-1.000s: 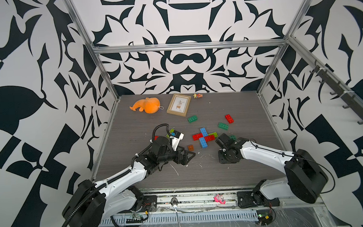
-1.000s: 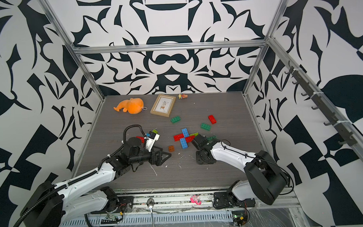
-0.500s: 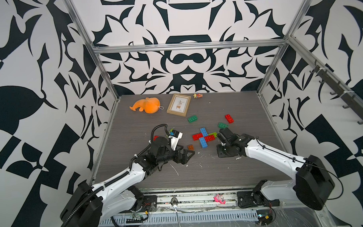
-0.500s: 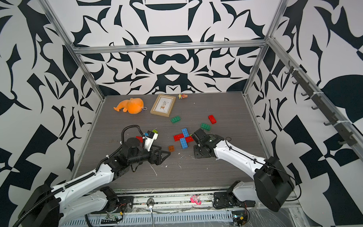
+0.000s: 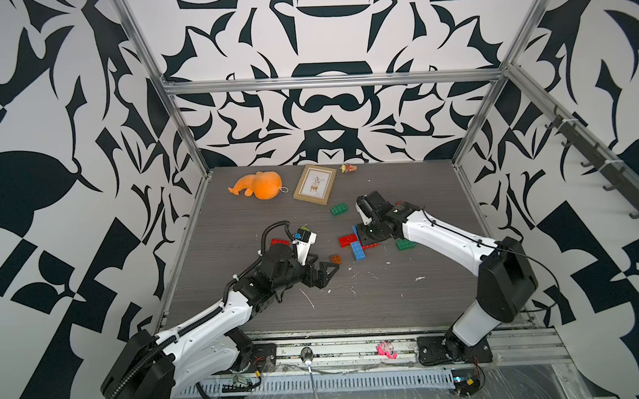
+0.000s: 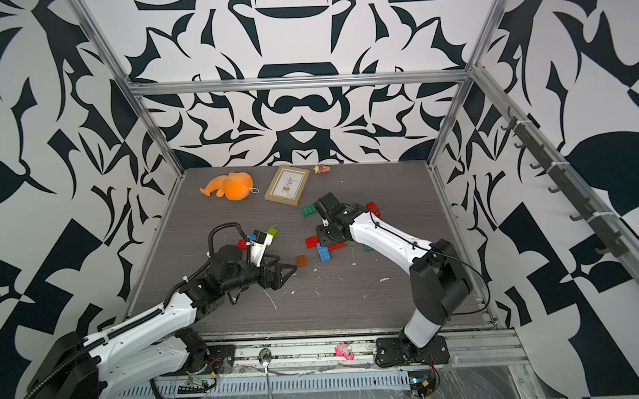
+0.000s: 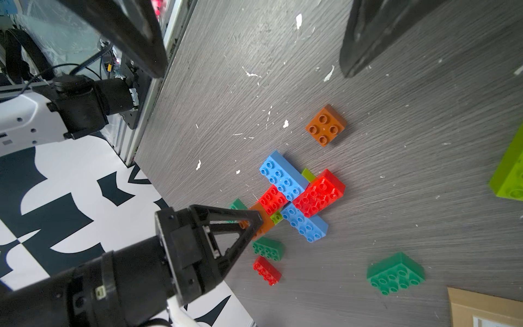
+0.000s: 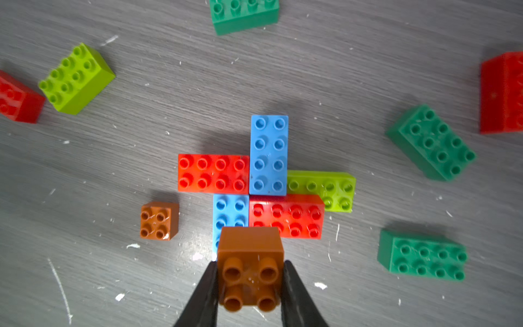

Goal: Assemble a small pinwheel with lego
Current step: Pick up the lego brick from the center of the board, then assemble the lego brick with the lego brick.

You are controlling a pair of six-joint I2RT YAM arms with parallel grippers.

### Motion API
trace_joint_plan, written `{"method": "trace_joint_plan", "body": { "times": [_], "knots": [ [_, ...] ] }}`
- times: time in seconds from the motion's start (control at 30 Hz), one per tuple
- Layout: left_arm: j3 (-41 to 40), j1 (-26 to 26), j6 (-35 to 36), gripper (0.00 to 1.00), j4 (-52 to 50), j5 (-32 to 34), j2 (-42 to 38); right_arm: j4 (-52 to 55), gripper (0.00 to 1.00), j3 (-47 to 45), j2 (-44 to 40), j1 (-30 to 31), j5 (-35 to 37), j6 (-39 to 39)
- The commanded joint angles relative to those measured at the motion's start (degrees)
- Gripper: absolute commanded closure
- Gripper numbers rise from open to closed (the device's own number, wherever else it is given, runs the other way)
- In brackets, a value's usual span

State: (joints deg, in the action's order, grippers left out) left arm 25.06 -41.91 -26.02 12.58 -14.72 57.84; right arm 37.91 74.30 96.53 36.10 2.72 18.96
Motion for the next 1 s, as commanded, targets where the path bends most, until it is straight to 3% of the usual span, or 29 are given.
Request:
{"method": "trace_joint_plan", "body": {
  "times": [0.0, 0.97],
  "knots": [
    [0.5, 0.0, 0.3, 0.00, 0.3, -1.0, -0.2, 3.1, 0.89, 4.5, 2.3, -0.3, -0.4, -2.8],
    [0.5, -0.1, 0.6, 0.00, 0.5, -1.0, 0.1, 5.1, 0.91, 9.7, 10.6, -1.5, -2.2, -3.2]
  ]
}}
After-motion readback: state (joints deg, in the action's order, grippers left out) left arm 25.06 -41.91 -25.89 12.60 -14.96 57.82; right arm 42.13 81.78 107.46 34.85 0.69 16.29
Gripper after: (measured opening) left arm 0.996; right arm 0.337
